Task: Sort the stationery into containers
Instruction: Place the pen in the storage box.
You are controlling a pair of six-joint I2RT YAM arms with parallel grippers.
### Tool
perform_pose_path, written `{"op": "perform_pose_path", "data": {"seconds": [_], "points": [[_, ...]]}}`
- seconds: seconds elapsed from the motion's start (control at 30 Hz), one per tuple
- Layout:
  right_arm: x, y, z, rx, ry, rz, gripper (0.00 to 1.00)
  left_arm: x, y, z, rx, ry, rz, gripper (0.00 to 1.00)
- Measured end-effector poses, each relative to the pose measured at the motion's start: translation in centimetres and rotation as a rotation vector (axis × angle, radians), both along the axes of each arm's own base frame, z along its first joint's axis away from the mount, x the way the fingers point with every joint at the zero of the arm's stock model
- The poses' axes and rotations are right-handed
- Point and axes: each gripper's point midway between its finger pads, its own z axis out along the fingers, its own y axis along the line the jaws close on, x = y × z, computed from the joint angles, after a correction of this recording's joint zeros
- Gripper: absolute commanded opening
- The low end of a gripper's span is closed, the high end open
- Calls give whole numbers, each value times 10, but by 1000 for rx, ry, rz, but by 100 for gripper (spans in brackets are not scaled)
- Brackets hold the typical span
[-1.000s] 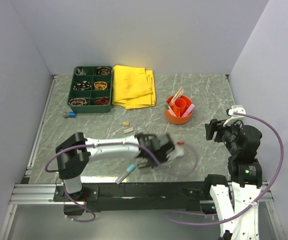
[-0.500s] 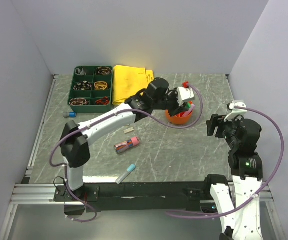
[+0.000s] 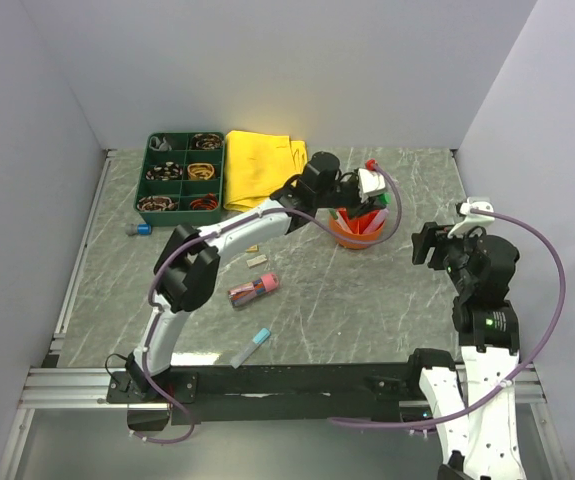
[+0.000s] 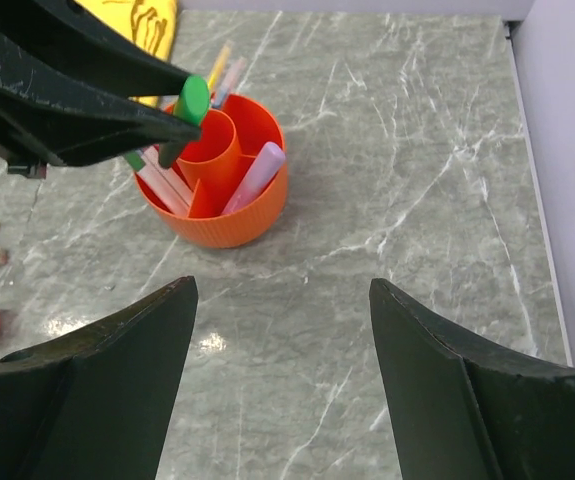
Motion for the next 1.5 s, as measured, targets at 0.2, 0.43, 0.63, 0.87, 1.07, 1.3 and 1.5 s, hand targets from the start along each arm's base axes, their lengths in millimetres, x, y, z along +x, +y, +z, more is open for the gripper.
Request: {"op": "perform_pose_path", "data": {"seconds": [0.2,0.43,0.63,0.87,1.07,1.3,1.5], "points": [[7,-4,-10,-11,43,-12,78,9,-10,-12,-44,15,-7,1],[10,-7,-15,-30,62,-15,77,8,-18,-40,-42,72,-37,1],[10,-7,-16,-32,68,-13,78,12,-25,-53,-43,80,-42,5],[12,-7,-19,-31,81,-12,78,14,-28,-67,-31,89,-41,47],[13,-7,-20,-29,85,-8,77,14,-27,-64,-33,84,-41,71],[10,-3,-20,-27,83,16,78,-6,3,-12,-3,98,-4,79],[4,3,-18,-36,76,55,78,-57,89,72,67,106,118,77]]}}
